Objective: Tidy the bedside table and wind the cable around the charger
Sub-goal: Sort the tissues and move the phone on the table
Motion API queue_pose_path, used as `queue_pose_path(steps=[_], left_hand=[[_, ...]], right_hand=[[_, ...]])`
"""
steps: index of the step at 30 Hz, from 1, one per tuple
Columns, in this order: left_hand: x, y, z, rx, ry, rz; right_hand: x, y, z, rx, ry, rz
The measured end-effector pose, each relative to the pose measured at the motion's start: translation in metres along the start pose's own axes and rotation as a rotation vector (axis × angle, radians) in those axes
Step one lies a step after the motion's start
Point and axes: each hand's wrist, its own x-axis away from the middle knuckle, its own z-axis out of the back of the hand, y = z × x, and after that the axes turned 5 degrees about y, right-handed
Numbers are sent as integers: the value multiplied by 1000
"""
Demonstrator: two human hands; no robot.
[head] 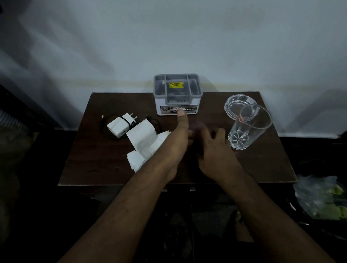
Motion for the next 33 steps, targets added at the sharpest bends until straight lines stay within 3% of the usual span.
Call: queue_pose_path(steps=[12,19,29,33], left_hand=[[1,-1,-11,21,110,-108],[1,2,1,88,272,-244],[20,9,63,122,509,-463],[16,2,95,50,627,-496]], right_hand=[[0,5,3,-3,-60,-32],[-5,-11,19,-6,146,85],[-11,-63,5,-154,198,185],[-20,-88,-10,-240,128,226]])
